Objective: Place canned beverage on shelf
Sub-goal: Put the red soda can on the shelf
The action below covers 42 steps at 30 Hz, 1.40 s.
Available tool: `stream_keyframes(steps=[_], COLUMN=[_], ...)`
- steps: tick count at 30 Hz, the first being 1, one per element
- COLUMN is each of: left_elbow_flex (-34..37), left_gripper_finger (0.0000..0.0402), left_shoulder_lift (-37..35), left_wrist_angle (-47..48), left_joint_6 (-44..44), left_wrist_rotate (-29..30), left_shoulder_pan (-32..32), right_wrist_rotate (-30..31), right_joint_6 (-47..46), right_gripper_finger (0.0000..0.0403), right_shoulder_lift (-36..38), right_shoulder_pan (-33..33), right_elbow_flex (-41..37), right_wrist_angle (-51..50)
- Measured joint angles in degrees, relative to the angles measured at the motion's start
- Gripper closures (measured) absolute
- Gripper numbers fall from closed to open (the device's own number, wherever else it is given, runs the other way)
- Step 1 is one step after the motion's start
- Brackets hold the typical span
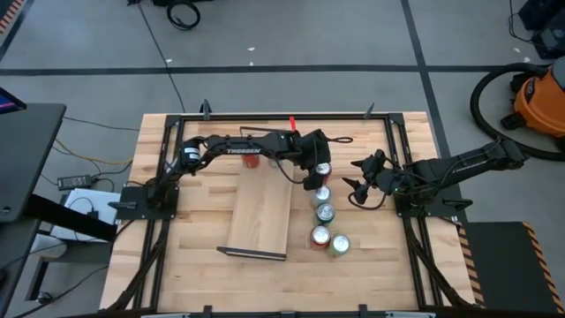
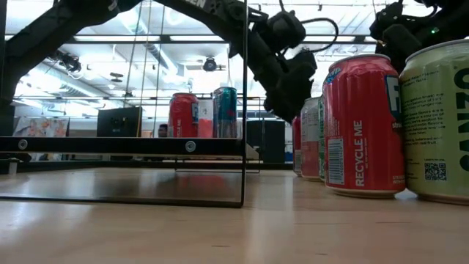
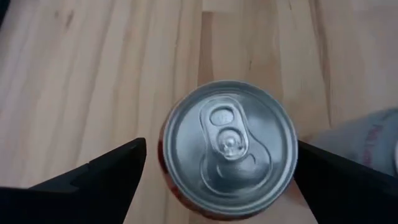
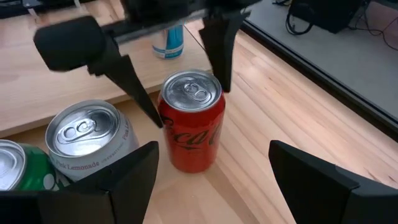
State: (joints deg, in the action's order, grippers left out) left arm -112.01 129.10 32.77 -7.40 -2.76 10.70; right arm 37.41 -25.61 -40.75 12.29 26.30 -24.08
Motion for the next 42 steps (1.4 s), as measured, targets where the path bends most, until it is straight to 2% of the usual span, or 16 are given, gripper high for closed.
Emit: stream_keyframes(steps=[5, 15, 21, 30, 37, 42], left_elbow_flex=[-0.02, -0.04, -0.11, -0.15, -0.18, -0.17], left_gripper_finger=[0.0026, 0.0093, 0.0097, 0.0093, 0.0093, 0.0093], left_shoulder_lift=[1.52, 2.38, 1.41, -4.26, -12.48, -18.51], left_wrist_angle=[-1.23, -3.22, -1.92, 1.45, 6.37, 12.37], left_joint_6=[0.37, 0.22, -1.49, -2.26, -2.19, 0.61], left_wrist_rotate=[0.00, -0.07, 0.07, 1.92, 6.44, 7.04], left_shoulder_pan=[-0.03, -0.31, -0.42, -0.63, -1.73, -2.20], right_wrist_rotate=[0.00, -0.20, -0.44, -0.46, -0.46, -0.69], right_joint_6=[0.02, 0.02, 0.04, 0.15, 0.22, 0.13], right_gripper_finger=[0.0088, 0.0088, 0.0088, 0.0088, 0.0088, 0.0088], right_shoulder_lift=[0.00, 0.00, 0.00, 0.00, -0.02, 0.00], right_shoulder_pan=[0.00, 0.00, 0.00, 0.00, 0.00, 0.00], right_elbow_flex=[0.00, 0.00, 0.00, 0.00, -0.02, -0.02], right_wrist_angle=[0.00, -0.02, -0.08, -0.24, -0.25, -0.25])
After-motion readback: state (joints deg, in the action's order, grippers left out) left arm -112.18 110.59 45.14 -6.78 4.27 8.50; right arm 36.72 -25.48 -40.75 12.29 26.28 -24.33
